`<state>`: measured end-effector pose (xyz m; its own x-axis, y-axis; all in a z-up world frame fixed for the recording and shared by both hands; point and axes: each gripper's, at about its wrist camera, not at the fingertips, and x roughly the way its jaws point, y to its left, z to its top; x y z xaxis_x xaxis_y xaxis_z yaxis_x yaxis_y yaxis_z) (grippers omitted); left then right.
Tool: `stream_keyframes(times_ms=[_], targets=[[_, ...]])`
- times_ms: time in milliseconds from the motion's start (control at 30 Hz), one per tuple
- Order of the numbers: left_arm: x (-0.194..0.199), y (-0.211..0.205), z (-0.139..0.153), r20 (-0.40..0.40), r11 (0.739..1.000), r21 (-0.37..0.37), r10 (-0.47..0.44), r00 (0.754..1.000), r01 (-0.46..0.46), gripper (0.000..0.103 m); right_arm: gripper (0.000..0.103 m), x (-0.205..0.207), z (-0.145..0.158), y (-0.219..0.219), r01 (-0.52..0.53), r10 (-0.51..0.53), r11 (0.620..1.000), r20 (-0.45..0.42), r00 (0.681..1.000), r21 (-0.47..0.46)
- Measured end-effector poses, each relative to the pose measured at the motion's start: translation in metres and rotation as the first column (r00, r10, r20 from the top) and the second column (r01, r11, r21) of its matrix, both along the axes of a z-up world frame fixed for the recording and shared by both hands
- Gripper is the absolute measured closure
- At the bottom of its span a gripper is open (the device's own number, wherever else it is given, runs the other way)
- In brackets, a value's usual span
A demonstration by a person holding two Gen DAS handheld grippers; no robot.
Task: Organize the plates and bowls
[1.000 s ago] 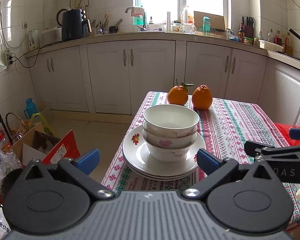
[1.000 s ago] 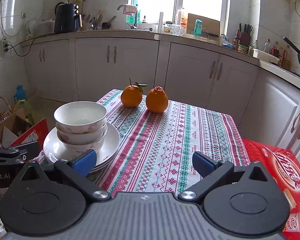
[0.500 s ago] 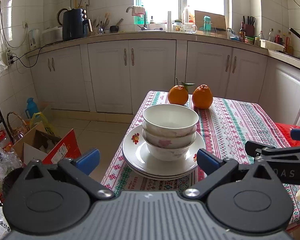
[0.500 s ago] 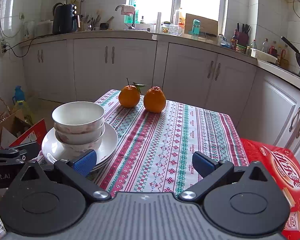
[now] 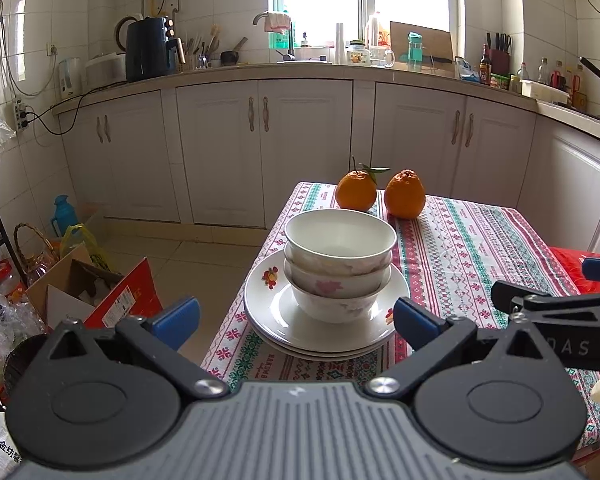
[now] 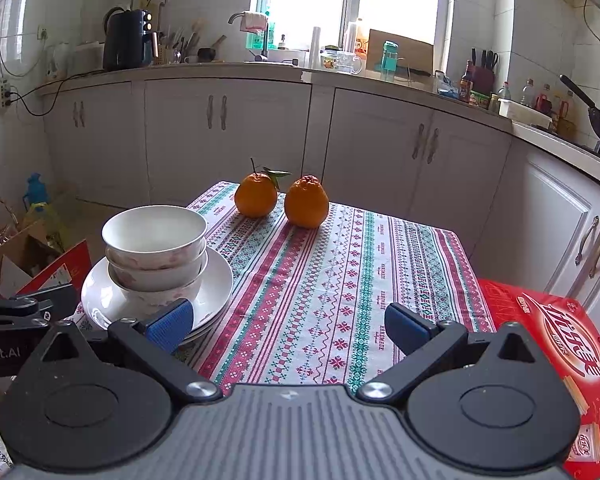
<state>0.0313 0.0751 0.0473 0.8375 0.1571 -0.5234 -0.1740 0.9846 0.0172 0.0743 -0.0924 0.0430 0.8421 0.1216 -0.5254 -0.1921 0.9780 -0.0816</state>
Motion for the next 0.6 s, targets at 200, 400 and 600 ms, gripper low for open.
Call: stream_keyframes(times_ms=[200, 400, 600], targets=[[0.0001, 0.0001, -0.0001, 0.001, 1.0, -0.003, 0.0, 1.0, 0.0, 0.001, 0.0, -0.0006, 0.001, 0.0006, 0.004, -0.004, 1.0, 0.006, 1.0, -0.005], [-0.0001, -0.0009, 0.0004, 0.003, 1.0, -0.002, 0.002, 1.0, -0.002, 0.001, 0.0, -0.0007, 0.0017, 0.0004, 0.007, -0.007, 1.0, 0.01, 1.0, -0.006], [-0.0003, -0.0018, 0.0008, 0.003, 1.0, -0.006, 0.002, 1.0, -0.002, 0.001, 0.0, -0.0013, 0.0016, -0.0003, 0.009, -0.009, 1.0, 0.014, 1.0, -0.007]])
